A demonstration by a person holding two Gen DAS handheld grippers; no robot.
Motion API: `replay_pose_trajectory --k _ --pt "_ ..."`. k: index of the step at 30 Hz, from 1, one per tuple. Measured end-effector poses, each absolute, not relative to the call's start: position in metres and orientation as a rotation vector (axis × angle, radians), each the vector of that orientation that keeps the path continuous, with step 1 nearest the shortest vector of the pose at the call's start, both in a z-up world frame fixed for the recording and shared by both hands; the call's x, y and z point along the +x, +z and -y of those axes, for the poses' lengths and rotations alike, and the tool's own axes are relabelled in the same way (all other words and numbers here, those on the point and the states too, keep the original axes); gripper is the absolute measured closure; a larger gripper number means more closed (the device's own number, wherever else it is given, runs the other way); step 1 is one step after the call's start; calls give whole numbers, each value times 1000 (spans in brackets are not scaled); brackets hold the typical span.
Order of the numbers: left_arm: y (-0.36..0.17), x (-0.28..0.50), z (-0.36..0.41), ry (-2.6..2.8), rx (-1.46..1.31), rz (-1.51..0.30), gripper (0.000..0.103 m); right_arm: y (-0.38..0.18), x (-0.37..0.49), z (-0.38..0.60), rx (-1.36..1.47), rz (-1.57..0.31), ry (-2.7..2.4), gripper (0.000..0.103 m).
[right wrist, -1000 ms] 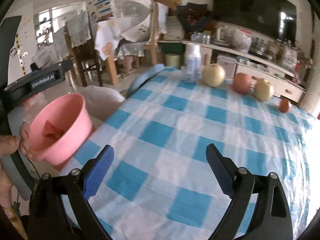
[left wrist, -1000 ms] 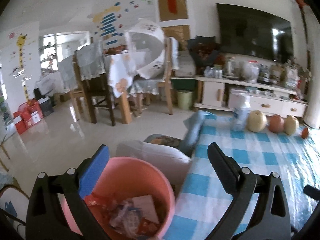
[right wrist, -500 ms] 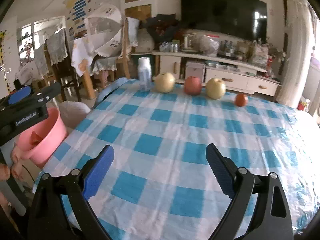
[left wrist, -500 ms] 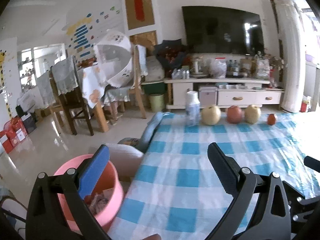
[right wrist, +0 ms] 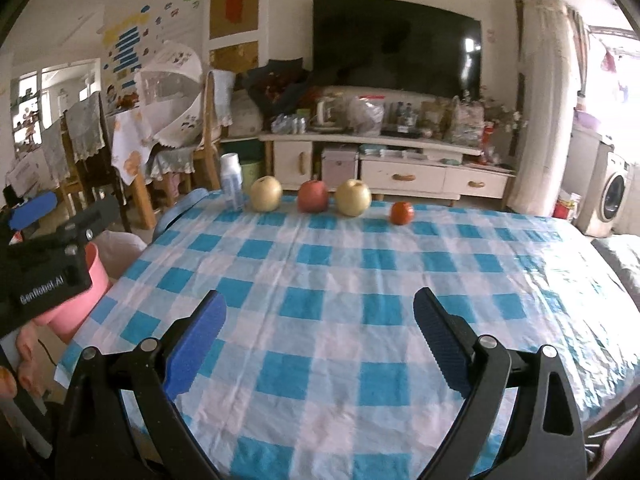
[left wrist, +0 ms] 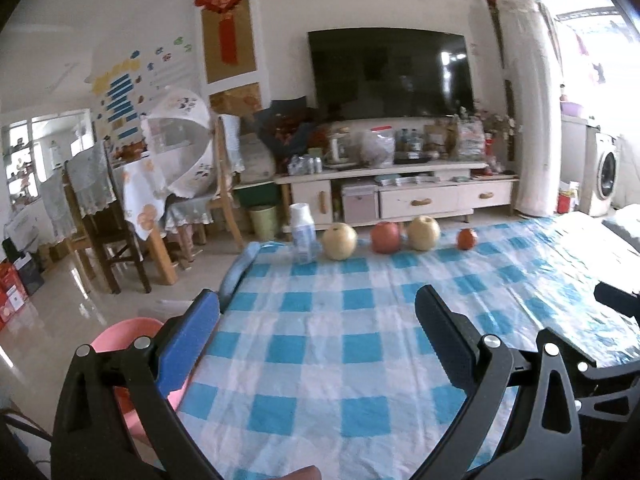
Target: Collect trash
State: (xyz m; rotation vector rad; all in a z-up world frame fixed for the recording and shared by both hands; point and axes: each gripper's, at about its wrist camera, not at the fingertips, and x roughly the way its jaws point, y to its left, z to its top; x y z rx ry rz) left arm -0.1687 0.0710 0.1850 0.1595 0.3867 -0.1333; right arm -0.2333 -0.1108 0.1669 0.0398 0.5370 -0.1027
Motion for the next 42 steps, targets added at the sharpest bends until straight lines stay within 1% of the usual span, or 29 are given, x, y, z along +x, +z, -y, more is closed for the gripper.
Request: replay_pose_trajectory --k 12,22,29,42 --pt "208 -222 -44 -201 166 -329 4 189 -289 134 48 -478 -176 6" --pt "219 -242 -37 -174 170 -308 4 206 -319 135 15 -428 -210 6" --pt "230 -259 -36 -175 169 -284 4 212 -330 138 18 -408 -226 6" --pt "236 -265 -39 -167 164 -272 4 219 -340 137 17 -388 -226 6"
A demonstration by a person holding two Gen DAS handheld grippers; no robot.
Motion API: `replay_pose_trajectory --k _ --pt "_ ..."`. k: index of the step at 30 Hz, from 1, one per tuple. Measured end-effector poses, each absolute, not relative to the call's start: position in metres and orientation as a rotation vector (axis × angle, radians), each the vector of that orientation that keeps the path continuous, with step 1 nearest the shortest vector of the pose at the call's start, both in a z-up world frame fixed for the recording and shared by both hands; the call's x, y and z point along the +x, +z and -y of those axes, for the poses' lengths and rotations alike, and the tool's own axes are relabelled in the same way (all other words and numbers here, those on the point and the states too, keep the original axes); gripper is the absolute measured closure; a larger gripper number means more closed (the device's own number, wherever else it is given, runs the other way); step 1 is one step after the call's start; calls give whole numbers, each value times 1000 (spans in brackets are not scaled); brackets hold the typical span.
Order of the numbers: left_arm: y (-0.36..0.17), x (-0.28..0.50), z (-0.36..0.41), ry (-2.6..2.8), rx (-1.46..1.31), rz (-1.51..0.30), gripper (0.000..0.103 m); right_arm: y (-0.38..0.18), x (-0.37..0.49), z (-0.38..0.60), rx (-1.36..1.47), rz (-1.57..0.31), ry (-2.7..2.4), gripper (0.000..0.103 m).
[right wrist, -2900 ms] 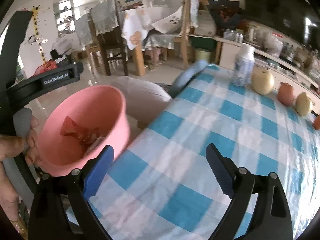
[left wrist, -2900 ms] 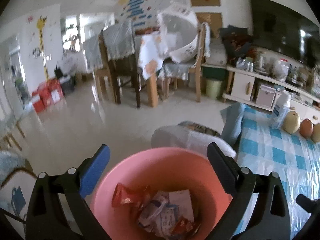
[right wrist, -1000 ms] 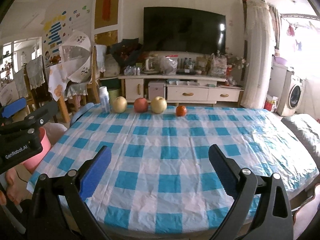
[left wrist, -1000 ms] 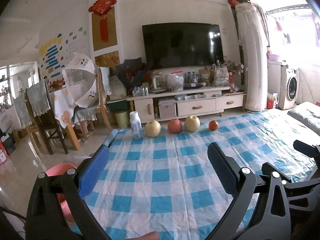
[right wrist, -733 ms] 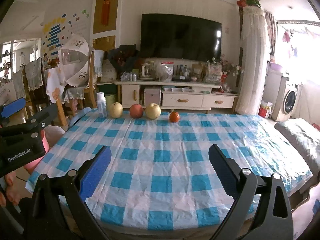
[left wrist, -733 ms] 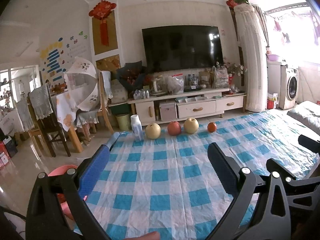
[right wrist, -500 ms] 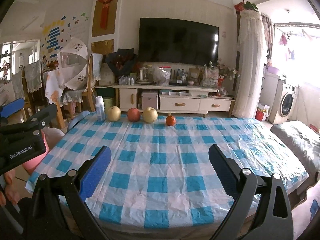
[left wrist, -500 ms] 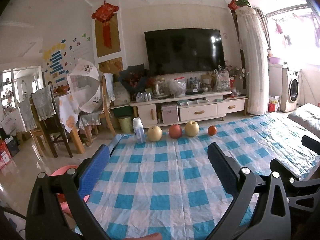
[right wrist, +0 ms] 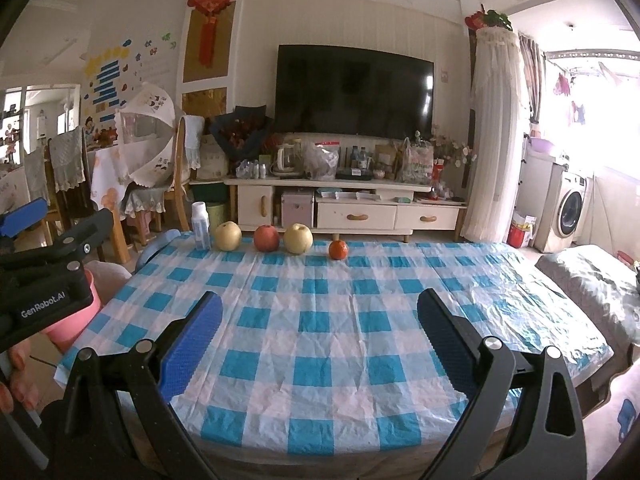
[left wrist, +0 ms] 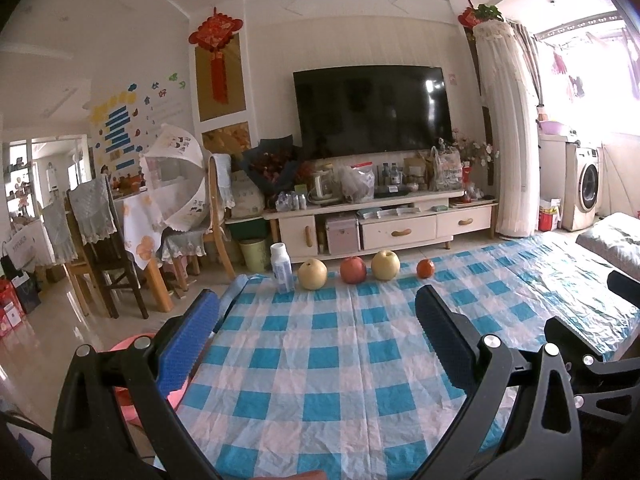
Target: Collect trash
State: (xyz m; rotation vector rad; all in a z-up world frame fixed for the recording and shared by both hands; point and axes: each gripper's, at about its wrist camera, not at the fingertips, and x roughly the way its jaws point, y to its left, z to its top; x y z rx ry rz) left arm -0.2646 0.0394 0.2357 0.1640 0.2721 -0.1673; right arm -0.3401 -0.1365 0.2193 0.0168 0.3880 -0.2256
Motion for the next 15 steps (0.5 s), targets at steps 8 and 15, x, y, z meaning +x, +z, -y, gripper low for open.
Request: replay_pose_trajectory --k 8,15 --pt "236 -265 -39 -166 165 -273 4 224 -344 136 17 -378 -226 6" --pt "235 -258 -41 -165 164 -294 4 227 -340 137 22 -388 -224 6"
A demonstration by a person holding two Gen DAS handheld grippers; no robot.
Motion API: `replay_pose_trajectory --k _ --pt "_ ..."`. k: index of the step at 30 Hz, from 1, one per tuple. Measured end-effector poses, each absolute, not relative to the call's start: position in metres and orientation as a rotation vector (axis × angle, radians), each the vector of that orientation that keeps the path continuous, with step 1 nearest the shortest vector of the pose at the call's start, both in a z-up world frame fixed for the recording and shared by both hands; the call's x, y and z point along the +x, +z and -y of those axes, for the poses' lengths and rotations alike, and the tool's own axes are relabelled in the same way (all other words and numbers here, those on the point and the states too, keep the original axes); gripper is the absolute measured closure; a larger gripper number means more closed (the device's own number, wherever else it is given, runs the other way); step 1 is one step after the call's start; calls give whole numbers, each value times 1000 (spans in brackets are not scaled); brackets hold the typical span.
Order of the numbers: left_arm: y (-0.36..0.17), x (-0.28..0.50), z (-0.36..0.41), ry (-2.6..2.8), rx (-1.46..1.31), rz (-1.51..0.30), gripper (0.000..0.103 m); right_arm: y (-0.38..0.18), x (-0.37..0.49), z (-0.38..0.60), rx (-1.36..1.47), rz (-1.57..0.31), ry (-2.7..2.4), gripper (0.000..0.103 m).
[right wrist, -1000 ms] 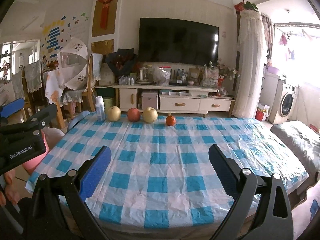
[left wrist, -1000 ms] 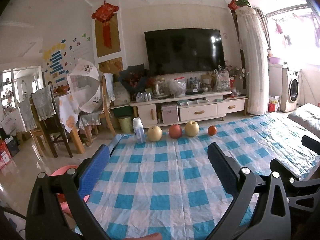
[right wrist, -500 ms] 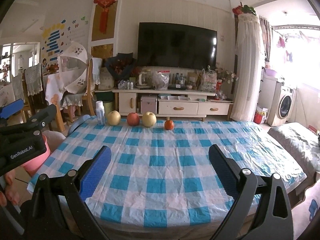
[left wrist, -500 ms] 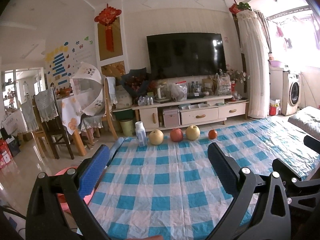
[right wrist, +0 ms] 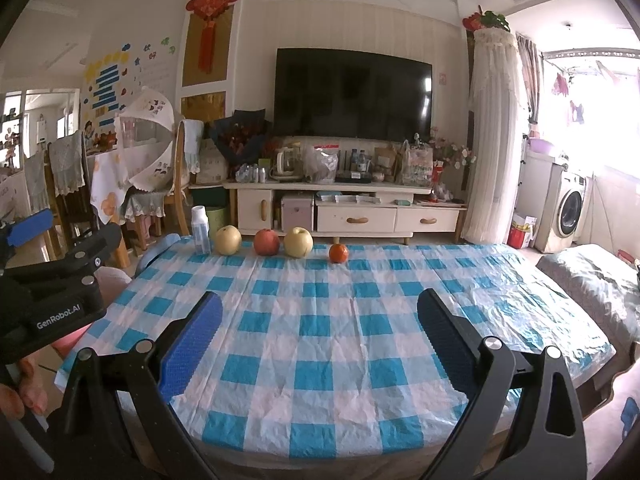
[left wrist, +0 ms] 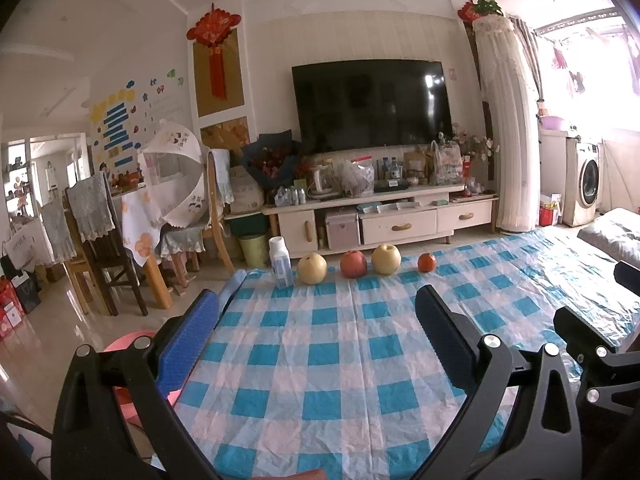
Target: Collect trash
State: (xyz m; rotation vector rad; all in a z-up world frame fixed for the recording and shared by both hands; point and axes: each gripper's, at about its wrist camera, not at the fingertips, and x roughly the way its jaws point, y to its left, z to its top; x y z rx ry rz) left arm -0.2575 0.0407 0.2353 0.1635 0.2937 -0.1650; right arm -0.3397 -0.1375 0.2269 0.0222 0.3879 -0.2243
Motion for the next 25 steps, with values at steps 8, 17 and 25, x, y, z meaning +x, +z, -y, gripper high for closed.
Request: replay_pose_trajectory --k 8,17,25 --pt "212 -232 -38 -165 170 -348 4 208 -317 143 39 -438 -217 6" --pt "160 -183 -28 -159 175 -459 4 148 -263 159 87 -586 -203 6" --pt "95 -99 -19 -147 133 -697 4 94 -182 181 157 -741 -202 6"
